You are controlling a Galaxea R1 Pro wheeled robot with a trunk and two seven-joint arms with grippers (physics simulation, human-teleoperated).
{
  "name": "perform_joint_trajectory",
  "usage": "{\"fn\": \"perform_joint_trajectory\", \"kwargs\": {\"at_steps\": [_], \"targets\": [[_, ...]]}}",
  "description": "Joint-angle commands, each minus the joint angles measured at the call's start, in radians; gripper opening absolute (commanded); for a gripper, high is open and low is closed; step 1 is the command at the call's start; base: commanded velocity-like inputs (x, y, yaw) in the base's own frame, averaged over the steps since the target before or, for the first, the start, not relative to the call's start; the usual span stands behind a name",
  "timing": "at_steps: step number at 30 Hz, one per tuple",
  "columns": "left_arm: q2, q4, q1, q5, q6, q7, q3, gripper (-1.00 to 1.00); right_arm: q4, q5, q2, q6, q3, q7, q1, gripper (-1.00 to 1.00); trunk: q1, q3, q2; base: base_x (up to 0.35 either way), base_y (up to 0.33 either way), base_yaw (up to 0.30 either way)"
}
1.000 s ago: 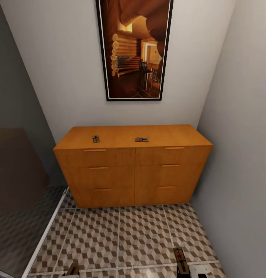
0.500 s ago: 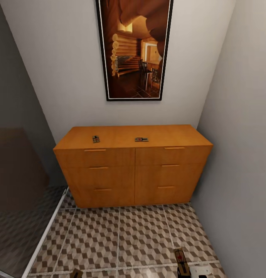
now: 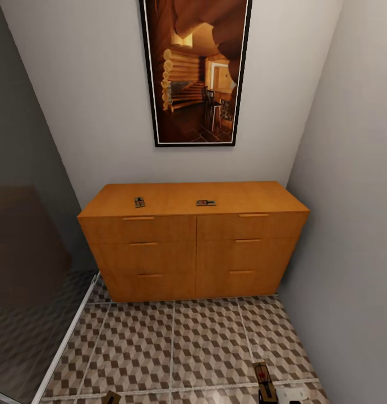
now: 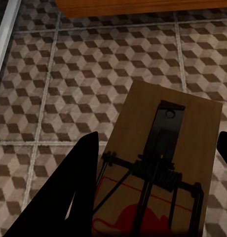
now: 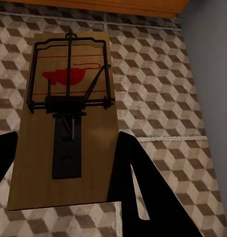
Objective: Take the four mousetraps from the cabinet in the bathroom and place them on the bathroom floor. Make sure all four end up on the same floor surface, and ensure that at least two of them are either under or directly next to the same bathroom sink.
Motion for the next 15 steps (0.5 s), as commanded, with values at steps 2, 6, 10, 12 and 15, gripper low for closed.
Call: {"fn": "perform_joint_trajectory", "kwargs": {"at_steps": [2, 6, 10, 12, 15], "targets": [[0.0, 0.004, -0.002, 0.002, -0.006, 0.004, -0.004, -1.0, 0.0, -0.013, -0.001, -0.004, 0.009, -0.008, -0.001, -1.0, 0.0, -0.001, -0.001, 0.0, 0.0, 0.0], [0.0, 0.004, -0.002, 0.002, -0.006, 0.004, -0.004, -1.0, 0.001, -0.013, -0.001, -0.004, 0.01, -0.008, -0.001, -1.0, 0.0, -0.001, -0.001, 0.0, 0.0, 0.0], [0.0, 0.004, -0.002, 0.002, -0.006, 0.004, -0.004, -1.0, 0.001, -0.013, -0.001, -0.004, 0.01, -0.008, -0.001, -1.0, 0.0, -0.001, -0.001, 0.0, 0.0, 0.0], [0.0, 0.004, -0.002, 0.002, -0.006, 0.004, -0.004, -1.0, 0.001, -0.013, -0.001, -0.004, 0.009, -0.008, -0.001, -1.0, 0.0, -0.001, -0.001, 0.0, 0.0, 0.0], [-0.001, 0.004, -0.002, 0.002, -0.006, 0.004, -0.004, -1.0, 0.001, -0.013, -0.001, -0.005, 0.009, -0.008, -0.001, -1.0, 0.0, -0.001, -0.001, 0.0, 0.0, 0.0]]}}
